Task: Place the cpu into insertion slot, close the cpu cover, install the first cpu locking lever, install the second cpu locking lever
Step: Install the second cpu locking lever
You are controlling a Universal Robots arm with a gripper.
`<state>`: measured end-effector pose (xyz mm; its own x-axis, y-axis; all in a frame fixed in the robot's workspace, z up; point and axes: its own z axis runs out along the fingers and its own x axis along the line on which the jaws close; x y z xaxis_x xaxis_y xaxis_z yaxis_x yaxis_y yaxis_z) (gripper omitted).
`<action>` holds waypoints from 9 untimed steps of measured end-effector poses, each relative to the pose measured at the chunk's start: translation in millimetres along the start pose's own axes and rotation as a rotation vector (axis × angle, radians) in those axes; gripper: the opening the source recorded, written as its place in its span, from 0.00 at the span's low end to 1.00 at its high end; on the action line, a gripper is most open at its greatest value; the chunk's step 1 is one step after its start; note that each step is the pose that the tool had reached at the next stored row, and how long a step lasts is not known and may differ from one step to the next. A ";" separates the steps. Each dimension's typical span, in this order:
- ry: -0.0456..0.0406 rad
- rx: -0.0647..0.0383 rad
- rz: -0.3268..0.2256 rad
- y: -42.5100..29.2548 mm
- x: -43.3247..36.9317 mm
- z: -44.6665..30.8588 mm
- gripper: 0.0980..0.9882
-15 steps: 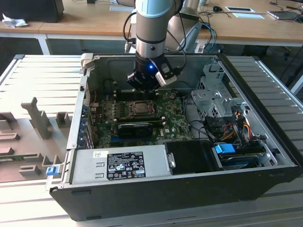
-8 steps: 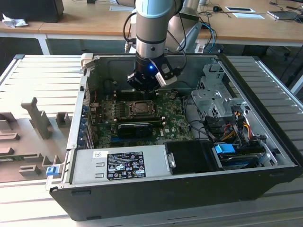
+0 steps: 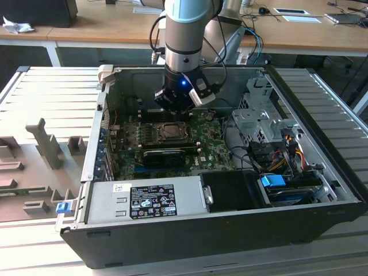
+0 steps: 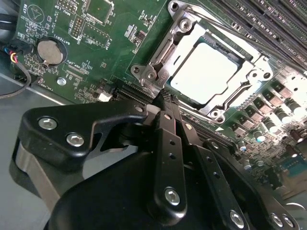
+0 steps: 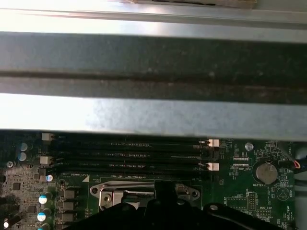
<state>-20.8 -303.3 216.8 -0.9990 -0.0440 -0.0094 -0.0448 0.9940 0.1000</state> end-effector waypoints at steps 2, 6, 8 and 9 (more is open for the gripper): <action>-0.0001 0.000 0.000 -0.9 0.0 -0.1 0.01; -0.0001 0.000 0.000 -2.5 0.1 -0.2 0.01; -0.0001 0.000 0.000 -3.3 0.1 -0.3 0.01; -0.0001 0.000 0.000 -3.7 0.1 -0.3 0.01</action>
<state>-20.8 -307.1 216.8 -0.9990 -0.0441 -0.0095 -0.0448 0.9940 0.1001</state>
